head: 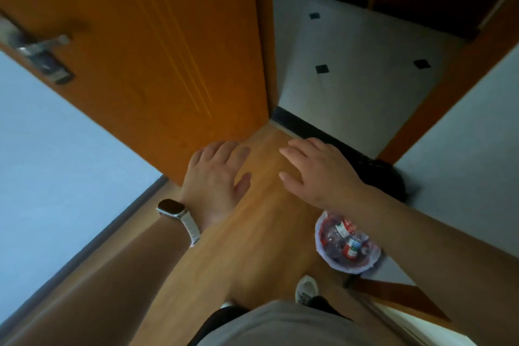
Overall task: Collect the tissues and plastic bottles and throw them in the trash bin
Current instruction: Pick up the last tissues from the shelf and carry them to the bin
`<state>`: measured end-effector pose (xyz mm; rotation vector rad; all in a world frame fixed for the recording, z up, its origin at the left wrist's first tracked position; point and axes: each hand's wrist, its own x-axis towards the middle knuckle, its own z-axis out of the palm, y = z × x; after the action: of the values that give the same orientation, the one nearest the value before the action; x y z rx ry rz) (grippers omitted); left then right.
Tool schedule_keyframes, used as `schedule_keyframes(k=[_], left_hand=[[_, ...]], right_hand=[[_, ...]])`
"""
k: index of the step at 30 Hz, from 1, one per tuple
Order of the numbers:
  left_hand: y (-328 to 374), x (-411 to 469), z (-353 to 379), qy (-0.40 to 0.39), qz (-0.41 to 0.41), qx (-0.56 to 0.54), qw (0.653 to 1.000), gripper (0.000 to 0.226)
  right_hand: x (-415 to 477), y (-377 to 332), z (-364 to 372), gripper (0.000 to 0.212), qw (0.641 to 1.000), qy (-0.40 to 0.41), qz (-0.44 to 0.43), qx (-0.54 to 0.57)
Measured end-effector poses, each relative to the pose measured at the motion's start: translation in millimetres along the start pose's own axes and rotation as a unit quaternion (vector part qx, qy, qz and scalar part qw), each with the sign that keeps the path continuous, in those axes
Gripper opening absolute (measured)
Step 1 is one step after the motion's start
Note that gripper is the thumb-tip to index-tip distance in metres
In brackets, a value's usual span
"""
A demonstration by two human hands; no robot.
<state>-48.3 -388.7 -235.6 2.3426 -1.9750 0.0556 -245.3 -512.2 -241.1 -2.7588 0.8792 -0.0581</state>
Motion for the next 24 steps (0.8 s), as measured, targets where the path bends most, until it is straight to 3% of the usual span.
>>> schedule_keyframes(k=[12, 24], left_hand=[[-164.5, -230.8, -39.2, 0.079, -0.231, 0.025, 0.969, 0.046], [-322.9, -514.3, -63.9, 0.132, -0.402, 0.027, 0.906, 0.045]], right_hand=[[59.9, -257.3, 20.2, 0.058, 0.966, -0.024, -0.247, -0.069], [50.4, -585.1, 97.4, 0.053, 0.919, -0.036, -0.379, -0.106]])
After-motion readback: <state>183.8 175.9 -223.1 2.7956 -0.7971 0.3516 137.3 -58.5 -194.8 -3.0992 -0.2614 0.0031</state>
